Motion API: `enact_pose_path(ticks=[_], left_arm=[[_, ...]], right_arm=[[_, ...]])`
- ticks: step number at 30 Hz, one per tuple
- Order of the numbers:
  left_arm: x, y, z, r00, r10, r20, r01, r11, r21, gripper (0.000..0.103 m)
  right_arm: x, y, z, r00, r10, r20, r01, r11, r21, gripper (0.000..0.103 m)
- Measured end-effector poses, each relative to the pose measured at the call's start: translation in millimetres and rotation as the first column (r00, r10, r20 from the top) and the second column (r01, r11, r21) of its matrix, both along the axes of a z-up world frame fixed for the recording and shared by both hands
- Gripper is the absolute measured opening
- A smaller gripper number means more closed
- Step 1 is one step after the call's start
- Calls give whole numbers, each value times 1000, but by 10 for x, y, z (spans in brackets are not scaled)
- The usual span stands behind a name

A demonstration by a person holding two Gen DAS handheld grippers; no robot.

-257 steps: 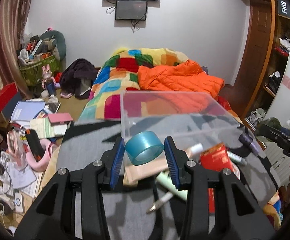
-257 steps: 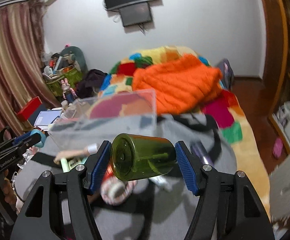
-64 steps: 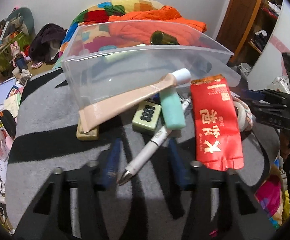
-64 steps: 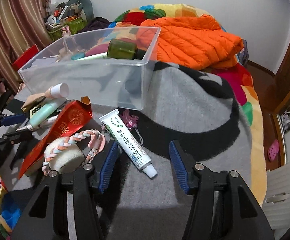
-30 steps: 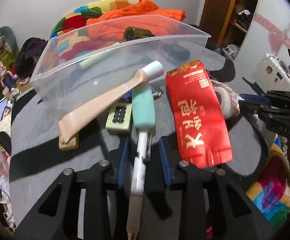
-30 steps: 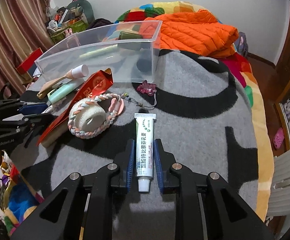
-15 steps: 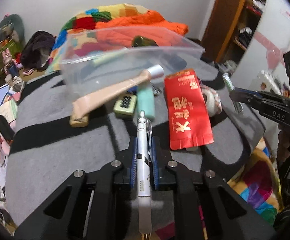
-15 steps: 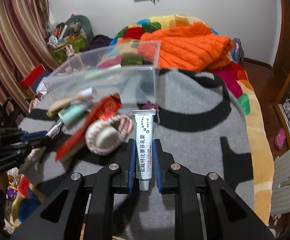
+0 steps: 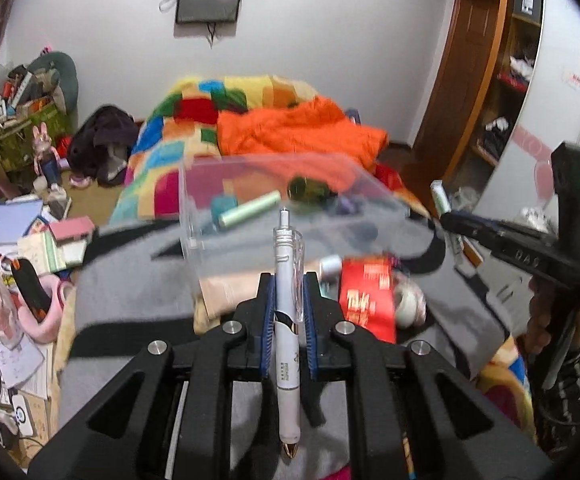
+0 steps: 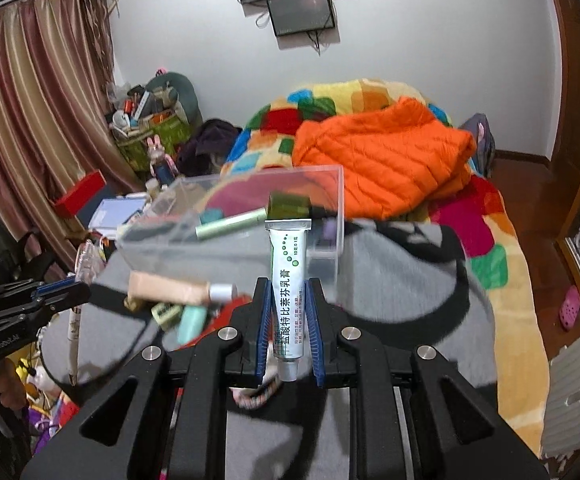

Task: Organize objects
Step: 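Carry the pen and toothpaste tube over the box and open both tools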

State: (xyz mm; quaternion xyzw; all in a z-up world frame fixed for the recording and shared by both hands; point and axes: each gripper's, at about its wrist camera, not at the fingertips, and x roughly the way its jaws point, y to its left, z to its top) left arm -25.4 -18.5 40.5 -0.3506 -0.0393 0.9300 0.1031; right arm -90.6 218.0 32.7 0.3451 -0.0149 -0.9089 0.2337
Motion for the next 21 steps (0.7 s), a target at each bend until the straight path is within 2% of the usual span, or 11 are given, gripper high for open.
enact_pose_path(ticks=[4, 9, 15, 21], left_arm=[[-97, -4, 236, 998, 8, -62, -9, 1000, -6, 13], [-342, -17, 421, 996, 11, -93, -13, 1000, -20, 13], [-782, -25, 400, 998, 23, -55, -26, 999, -47, 13], [-1270, 9, 201, 999, 0, 38, 3, 997, -77, 13]], right_arm=[[-109, -68, 135, 999, 4, -38, -4, 1000, 2, 15], [-312, -174, 247, 998, 10, -64, -10, 1000, 8, 15], [-577, -325, 249, 998, 16, -57, -14, 1000, 24, 15], [-827, -478, 116, 999, 34, -6, -33, 998, 54, 15]])
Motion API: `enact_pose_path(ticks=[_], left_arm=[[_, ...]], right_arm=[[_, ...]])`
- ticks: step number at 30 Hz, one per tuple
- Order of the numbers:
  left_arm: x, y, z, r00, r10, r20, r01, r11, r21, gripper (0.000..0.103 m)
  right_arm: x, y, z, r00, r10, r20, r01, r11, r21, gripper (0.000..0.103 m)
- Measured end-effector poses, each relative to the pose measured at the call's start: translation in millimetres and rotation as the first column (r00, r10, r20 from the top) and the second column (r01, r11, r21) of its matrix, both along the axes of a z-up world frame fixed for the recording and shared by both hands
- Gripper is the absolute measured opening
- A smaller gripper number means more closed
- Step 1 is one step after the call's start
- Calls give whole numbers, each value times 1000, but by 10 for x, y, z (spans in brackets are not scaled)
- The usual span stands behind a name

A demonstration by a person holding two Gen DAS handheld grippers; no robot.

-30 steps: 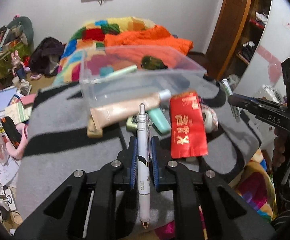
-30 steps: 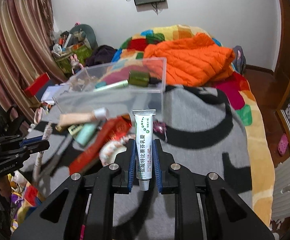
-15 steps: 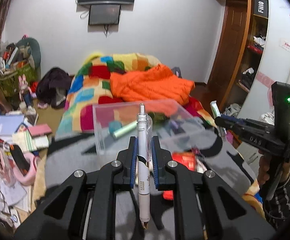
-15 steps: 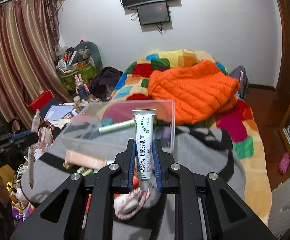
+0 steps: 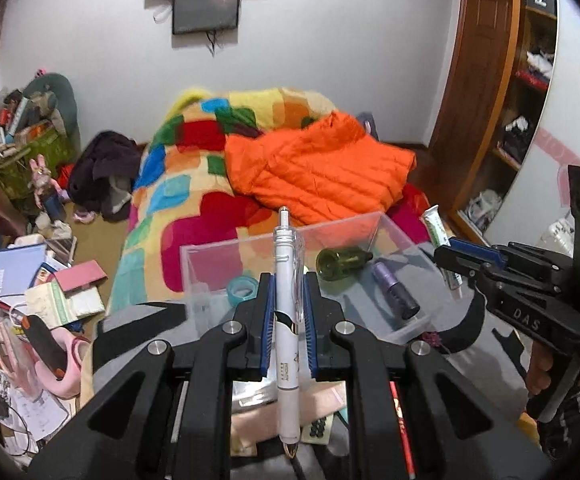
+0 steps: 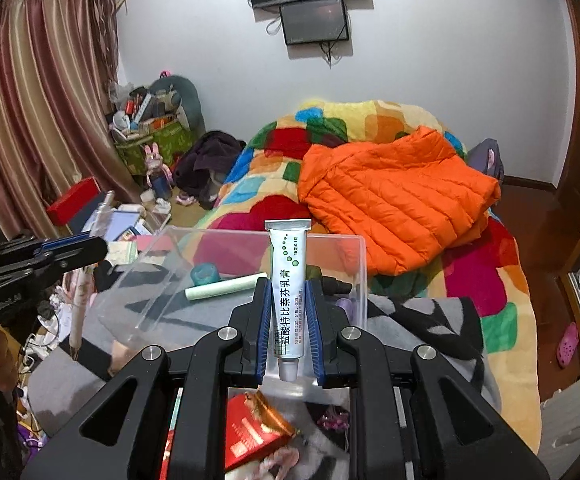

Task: Organize objects
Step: 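Carry the pen and toothpaste tube over the box and open both tools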

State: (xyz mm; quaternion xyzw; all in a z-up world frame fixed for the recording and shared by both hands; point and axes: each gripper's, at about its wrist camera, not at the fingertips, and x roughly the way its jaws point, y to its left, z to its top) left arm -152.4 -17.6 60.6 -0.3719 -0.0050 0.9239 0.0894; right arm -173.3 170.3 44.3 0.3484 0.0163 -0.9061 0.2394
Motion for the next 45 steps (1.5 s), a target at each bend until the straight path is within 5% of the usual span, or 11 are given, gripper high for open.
enact_pose_path(ticks=[6, 16, 26, 37, 45], left_arm=[[-331, 140, -314, 990, -70, 125, 71, 997, -3, 13], [-437, 398, -570, 966, -155, 209, 159, 987, -3, 13], [-183, 236, -292, 985, -119, 124, 120, 993, -4, 14], [410, -82, -103, 1000, -11, -2, 10, 999, -49, 52], [696, -339, -386, 997, 61, 49, -60, 998, -36, 55]], right_arm=[[-209, -148, -276, 996, 46, 81, -51, 997, 57, 15], [-332, -340, -539, 984, 91, 156, -111, 986, 123, 15], [-179, -357, -383, 986, 116, 123, -132, 982, 132, 17], [237, -126, -35, 995, 102, 12, -103, 991, 84, 39], [455, 234, -106, 1000, 24, 11, -25, 997, 76, 47]])
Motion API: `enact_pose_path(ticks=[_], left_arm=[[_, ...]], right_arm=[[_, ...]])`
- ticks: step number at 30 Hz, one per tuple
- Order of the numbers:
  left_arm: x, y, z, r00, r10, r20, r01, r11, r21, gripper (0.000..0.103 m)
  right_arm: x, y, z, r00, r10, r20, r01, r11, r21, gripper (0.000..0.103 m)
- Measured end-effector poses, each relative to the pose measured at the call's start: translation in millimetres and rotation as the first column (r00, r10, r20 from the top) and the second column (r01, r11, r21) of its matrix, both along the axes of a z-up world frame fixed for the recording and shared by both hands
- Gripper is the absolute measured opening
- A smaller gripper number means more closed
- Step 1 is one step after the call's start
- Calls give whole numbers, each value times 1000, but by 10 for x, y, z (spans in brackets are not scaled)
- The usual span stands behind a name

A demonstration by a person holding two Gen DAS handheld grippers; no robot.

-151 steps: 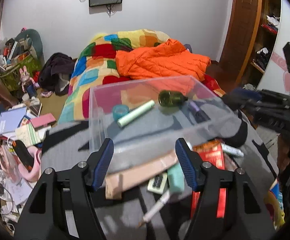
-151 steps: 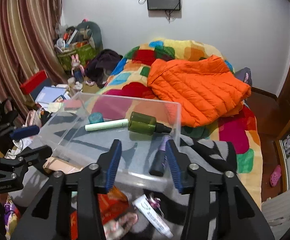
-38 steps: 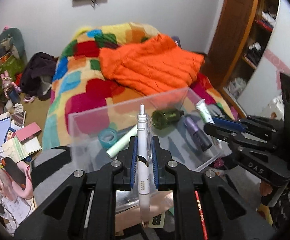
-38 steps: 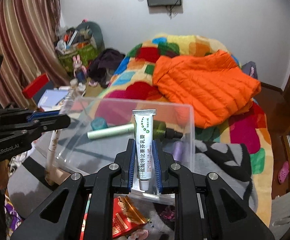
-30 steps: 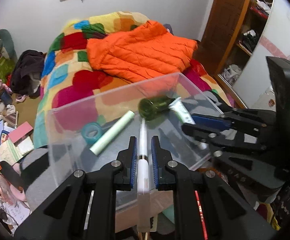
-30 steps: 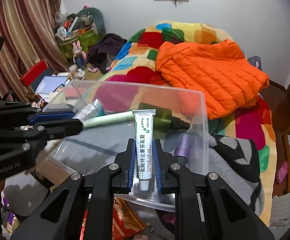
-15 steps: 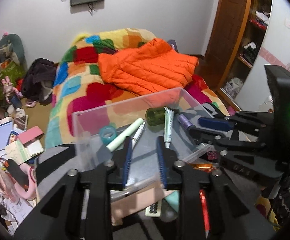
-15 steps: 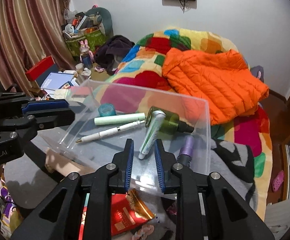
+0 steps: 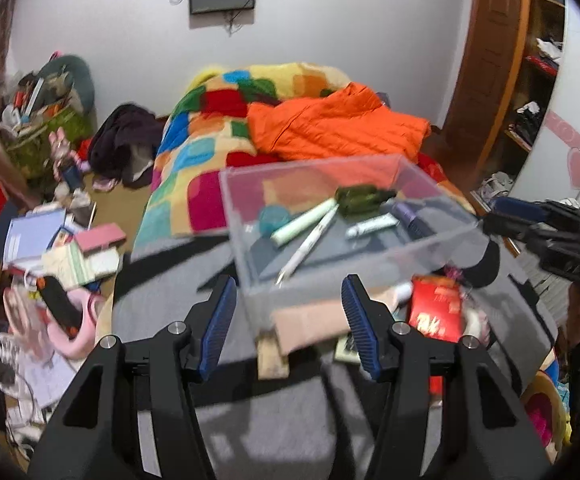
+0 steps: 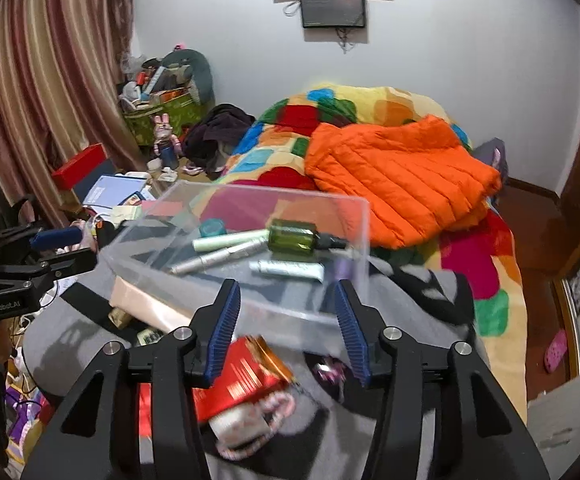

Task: Organize objects
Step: 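Carry the pen and toothpaste tube over the box and open both tools, then grasp the small beige eraser with the left tool while the right tool grasps the pink keychain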

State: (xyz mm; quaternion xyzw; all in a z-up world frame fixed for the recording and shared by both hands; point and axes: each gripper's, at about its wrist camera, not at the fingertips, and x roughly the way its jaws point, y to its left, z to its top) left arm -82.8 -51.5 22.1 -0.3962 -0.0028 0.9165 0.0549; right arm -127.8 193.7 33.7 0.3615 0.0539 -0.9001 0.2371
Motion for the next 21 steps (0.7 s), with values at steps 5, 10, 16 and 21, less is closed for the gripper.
enact_pose_path(ticks=[5, 10, 16, 21], left_arm=[[145, -114, -273, 997, 42, 62, -43, 999, 17, 55], [192, -149, -602, 987, 57, 148, -62, 998, 27, 55], [78, -124, -807, 978, 52, 203, -55, 998, 9, 55], [-43, -60, -852, 976, 44, 213, -42, 999, -17, 55]], right_arm=[[62, 210, -207, 998, -45, 47, 45, 999, 15, 47], [17, 330, -509, 988, -91, 122, 89, 996, 22, 47], [-98, 238, -750, 983, -90, 162, 82, 995, 55, 47], [-227, 123, -884, 978, -93, 188, 78, 993, 84, 38]])
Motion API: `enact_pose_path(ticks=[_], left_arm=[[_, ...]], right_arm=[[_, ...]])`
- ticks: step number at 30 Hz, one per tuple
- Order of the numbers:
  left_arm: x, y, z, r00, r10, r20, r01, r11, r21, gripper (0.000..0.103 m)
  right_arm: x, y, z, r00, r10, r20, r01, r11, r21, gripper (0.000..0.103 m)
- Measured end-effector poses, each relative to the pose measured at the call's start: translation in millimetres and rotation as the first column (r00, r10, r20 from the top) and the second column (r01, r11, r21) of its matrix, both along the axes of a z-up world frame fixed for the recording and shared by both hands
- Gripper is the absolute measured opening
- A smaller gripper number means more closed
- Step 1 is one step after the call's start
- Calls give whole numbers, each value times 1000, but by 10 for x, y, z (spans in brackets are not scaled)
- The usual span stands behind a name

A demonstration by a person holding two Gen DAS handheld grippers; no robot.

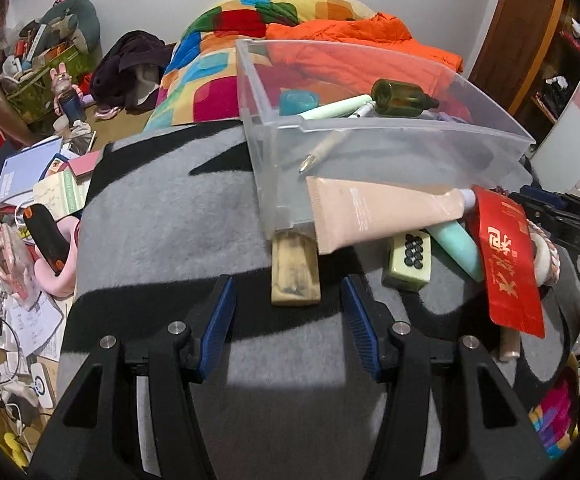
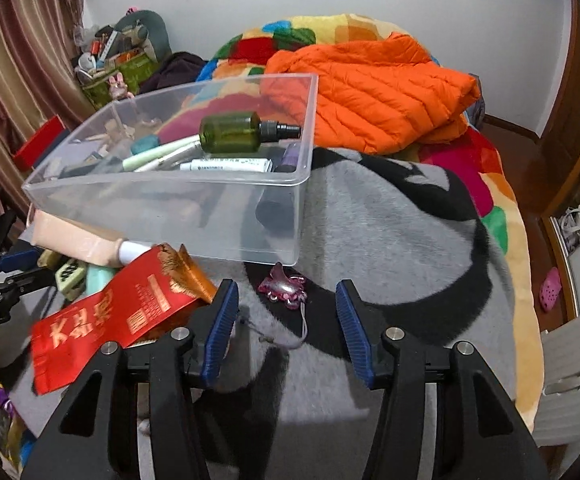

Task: Organize objects
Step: 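Grasp the small beige eraser with the left tool while the right tool grasps the pink keychain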

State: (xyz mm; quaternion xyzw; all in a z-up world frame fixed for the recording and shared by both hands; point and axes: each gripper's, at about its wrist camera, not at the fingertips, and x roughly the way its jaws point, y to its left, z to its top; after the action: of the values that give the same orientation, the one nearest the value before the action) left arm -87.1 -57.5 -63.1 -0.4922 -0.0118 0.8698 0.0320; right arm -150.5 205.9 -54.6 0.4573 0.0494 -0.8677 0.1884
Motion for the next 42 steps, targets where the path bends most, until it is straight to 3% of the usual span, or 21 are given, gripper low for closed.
enact_pose_path(ticks=[3, 5, 10, 11, 18, 22, 23, 26, 27, 32, 34, 36, 42], left_arm=[[-26, 41, -20, 1000, -2, -7, 2, 1000, -13, 55], [-30, 42, -16, 1000, -3, -16, 2, 1000, -18, 49], [-25, -38, -12, 999, 23, -27, -23, 1000, 18, 25], [-14, -60, -11, 999, 29, -29, -28, 999, 26, 24], [151, -102, 14, 997, 59, -47, -57, 998, 41, 24], [267, -110, 69, 996, 70, -58, -67, 996, 51, 24], [296, -115, 87, 995, 73, -61, -69, 996, 58, 23], [377, -125, 154, 994, 80, -75, -74, 995, 70, 23], [402, -129, 179, 993, 81, -82, -75, 995, 72, 23], [490, -128, 370, 988, 90, -126, -80, 993, 86, 23], [506, -120, 453, 985, 88, -146, -76, 993, 89, 23], [515, -102, 543, 982, 85, -168, -71, 993, 90, 23], [486, -72, 787, 971, 71, -226, -45, 992, 114, 23]], right_arm=[[-42, -6, -27, 1000, 1, 19, -1, 1000, -14, 20], [-42, 1, -34, 1000, 1, 20, -1, 1000, -21, 17], [6, 35, -19, 1000, -6, 9, 7, 1000, -28, 9], [23, 53, -9, 1000, -10, 5, 11, 999, -34, 9], [155, 163, 155, 999, -31, -39, 28, 997, -66, 8], [171, 145, 196, 999, -1, -39, -1, 999, -40, 8], [154, 116, 172, 1000, 13, -18, -13, 1000, -27, 12], [105, 66, 111, 1000, 10, -14, -10, 1000, -5, 38], [83, 51, 96, 1000, 1, -29, -1, 1000, 2, 40], [-84, 12, -22, 1000, 4, 12, -4, 1000, -17, 40], [-117, 23, -51, 999, 12, 31, -10, 999, -41, 36], [-134, 43, -82, 998, 26, 54, -23, 997, -67, 24], [-108, 71, -106, 998, 32, 59, -28, 997, -73, 21]])
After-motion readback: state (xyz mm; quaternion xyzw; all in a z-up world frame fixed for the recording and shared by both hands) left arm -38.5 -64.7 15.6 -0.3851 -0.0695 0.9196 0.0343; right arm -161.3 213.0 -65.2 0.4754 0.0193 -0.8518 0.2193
